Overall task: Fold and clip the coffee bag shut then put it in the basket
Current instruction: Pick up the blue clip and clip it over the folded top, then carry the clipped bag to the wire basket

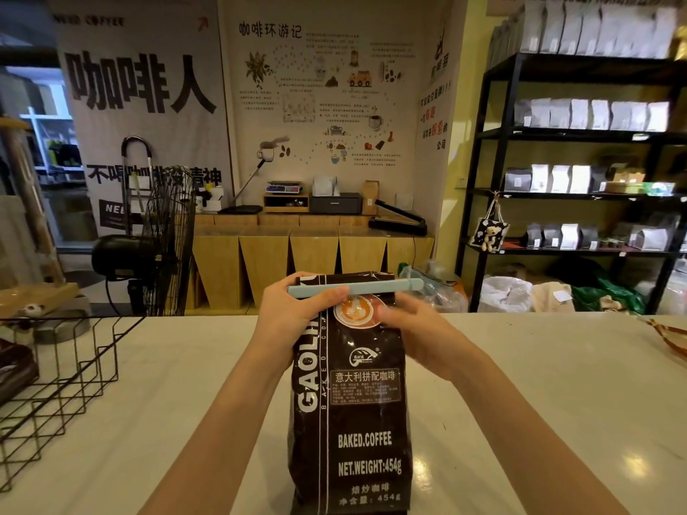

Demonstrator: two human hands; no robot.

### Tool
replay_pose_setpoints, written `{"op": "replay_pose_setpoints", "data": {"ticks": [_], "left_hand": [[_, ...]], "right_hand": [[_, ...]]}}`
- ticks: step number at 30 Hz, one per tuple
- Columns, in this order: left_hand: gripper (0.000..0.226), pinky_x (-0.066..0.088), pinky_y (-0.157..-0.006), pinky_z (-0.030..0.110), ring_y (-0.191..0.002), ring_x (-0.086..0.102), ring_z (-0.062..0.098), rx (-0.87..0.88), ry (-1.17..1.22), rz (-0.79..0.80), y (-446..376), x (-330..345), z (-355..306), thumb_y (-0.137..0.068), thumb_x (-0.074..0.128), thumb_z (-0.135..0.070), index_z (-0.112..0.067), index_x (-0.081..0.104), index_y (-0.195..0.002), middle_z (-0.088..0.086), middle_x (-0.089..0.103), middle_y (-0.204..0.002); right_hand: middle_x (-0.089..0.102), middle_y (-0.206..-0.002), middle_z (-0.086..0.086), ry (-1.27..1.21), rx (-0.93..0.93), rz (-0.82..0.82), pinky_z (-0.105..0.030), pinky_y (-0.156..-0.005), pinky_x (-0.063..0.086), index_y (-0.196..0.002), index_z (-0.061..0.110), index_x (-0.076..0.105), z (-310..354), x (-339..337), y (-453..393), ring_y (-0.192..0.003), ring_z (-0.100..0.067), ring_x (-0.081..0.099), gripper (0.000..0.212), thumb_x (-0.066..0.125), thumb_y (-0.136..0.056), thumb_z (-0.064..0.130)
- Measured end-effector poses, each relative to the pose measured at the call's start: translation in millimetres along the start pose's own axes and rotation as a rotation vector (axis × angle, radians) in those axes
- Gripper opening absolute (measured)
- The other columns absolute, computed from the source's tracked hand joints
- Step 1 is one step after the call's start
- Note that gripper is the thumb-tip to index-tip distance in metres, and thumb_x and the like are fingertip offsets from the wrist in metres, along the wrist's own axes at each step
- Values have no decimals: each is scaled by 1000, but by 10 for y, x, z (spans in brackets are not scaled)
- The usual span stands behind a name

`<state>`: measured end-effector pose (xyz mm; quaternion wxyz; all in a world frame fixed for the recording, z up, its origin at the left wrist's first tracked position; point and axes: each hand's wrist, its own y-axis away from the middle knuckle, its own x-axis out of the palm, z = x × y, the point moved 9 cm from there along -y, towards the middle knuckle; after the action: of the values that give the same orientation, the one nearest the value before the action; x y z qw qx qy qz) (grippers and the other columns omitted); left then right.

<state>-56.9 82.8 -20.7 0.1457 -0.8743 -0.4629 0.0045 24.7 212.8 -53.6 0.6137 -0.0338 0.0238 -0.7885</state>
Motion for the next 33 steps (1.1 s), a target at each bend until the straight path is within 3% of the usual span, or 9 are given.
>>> {"op": "replay_pose_setpoints", "data": {"ticks": [4,6,9,13,18,21,26,30,33], "left_hand": [[35,58,-61,33,-68,70,23,8,-8,-19,9,11,-17,-63,78,-20,-14,62,-92,14,69,-87],[65,57,-68,37,-81,69,25,-82,17,26,0,25,71,-56,77,-33,-20,54,-116,15,66,-105],[101,51,-86,48,-103,62,30,-253,-106,176,105,3,284,-46,81,-47,-27,33,-132,13,58,-123],[105,52,-88,47,-108,62,25,-452,-236,436,529,-82,686,-40,87,-37,-28,35,-129,4,61,-122],[84,55,-83,42,-96,69,20,-364,-161,235,621,-318,755,-42,85,-20,-21,51,-120,0,72,-103],[74,54,-83,43,-92,69,17,-319,-192,140,609,-529,609,-43,87,-18,-28,55,-109,-5,75,-92],[54,53,-73,34,-89,66,14,-199,-217,-69,623,-988,101,-48,78,-13,-31,56,-94,-5,71,-91],[60,52,-77,36,-91,65,15,-118,-244,-281,737,-1499,-439,-40,78,-19,-27,56,-95,-3,69,-98],[73,53,-80,38,-92,66,16,-64,-292,-429,887,-1969,-823,-36,80,-23,-22,57,-106,-3,69,-101]], "right_hand": [[74,-94,1,29,55,147,-28,-74,56,-107,17,57,-85,172,24,-89,-16,70,49,74,-61,17],[74,-92,0,13,23,103,-29,-77,56,-103,17,58,-89,120,-12,-88,-16,70,43,72,-62,15],[74,-90,-2,-13,4,88,-29,-74,56,-101,15,59,-116,103,-48,-84,-17,70,42,72,-62,14],[73,-94,-6,-37,12,52,-30,-72,56,-104,13,58,-152,138,-74,-83,-19,70,48,75,-59,18],[69,-101,-6,-105,0,36,-32,-75,53,-112,15,55,-139,276,-101,-92,-21,67,44,68,-73,30],[64,-118,-3,2,45,139,-37,-87,50,-124,21,50,-194,408,-109,-108,-21,60,60,63,-71,47],[69,-109,4,-10,-7,242,-34,-79,52,-115,32,53,-126,821,-225,-100,-15,66,50,68,-68,35],[69,-98,7,-95,-93,261,-31,-76,52,-94,35,57,177,1447,-496,-95,-13,65,20,63,-78,24],[67,-104,4,-113,-110,361,-29,-76,53,-102,29,57,382,2074,-698,-98,-13,64,19,59,-83,26]]}}
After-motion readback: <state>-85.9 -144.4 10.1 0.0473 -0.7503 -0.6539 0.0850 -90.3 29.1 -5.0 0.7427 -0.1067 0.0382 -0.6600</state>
